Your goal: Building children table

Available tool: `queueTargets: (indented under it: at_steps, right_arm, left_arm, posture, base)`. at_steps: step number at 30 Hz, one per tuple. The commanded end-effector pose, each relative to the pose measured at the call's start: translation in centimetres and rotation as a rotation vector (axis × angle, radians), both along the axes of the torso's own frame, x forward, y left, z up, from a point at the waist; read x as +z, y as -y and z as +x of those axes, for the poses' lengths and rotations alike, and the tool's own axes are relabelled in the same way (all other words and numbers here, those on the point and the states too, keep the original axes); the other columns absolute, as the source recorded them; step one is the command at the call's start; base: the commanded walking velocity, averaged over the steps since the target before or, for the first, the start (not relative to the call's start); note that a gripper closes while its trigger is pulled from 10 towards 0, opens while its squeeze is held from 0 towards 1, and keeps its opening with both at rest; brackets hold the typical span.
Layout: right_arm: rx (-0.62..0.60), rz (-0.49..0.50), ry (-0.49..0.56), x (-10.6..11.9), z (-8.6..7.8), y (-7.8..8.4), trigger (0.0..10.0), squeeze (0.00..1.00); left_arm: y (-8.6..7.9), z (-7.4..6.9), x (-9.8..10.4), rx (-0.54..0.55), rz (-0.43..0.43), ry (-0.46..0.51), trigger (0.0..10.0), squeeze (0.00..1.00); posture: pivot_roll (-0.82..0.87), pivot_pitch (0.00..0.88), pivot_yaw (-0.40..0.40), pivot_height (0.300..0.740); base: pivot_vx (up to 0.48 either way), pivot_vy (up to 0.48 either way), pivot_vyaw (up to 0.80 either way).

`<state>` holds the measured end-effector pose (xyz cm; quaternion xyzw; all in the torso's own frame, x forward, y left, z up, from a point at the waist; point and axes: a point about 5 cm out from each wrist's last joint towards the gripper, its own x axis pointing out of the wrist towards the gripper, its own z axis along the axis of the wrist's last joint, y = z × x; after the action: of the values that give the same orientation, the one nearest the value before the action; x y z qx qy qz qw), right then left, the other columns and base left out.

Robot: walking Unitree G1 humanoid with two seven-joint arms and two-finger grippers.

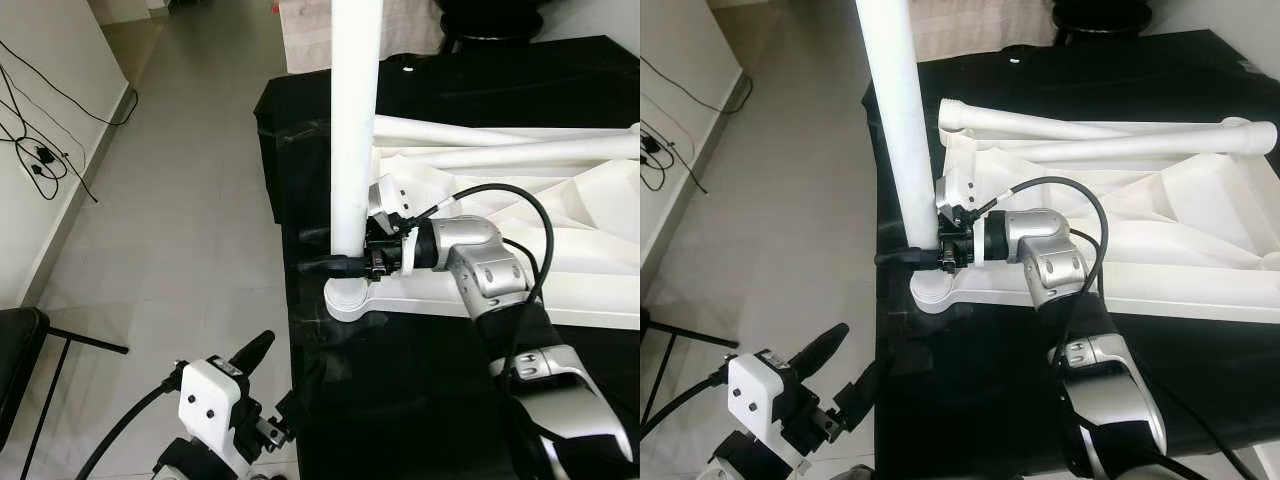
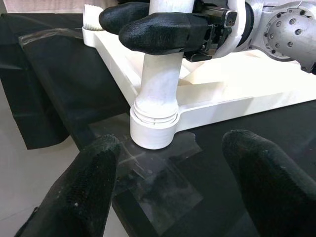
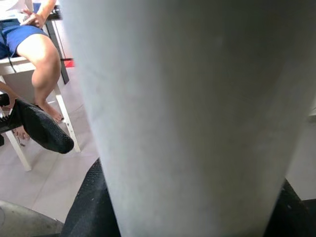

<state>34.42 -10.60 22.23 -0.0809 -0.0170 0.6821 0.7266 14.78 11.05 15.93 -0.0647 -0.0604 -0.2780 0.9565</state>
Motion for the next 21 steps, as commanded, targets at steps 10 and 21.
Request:
queueTargets:
  at_steps: [10, 21]
  right_arm:
    - [-0.872, 0.082, -0.003, -3.5, -2.7, 1.2, 0.0, 0.00]
    - [-1.134, 0.022, 0.090, -4.7, -3.4, 2.2, 0.0, 0.00]
  left_arm:
    - [-0.1, 0.2, -0.2, 0.006, 0.006, -0.006, 10.0, 0.00]
    - [-0.2, 0.8, -0.5, 0.006, 0.009, -0.001, 10.0, 0.00]
  posture:
    - [0.00, 0.202, 0.023, 0.740]
    - [-0.01, 0.167, 0.038, 0.740]
  base:
    - [0.000, 0.000, 0.00]
    - [0.000, 0.000, 0.00]
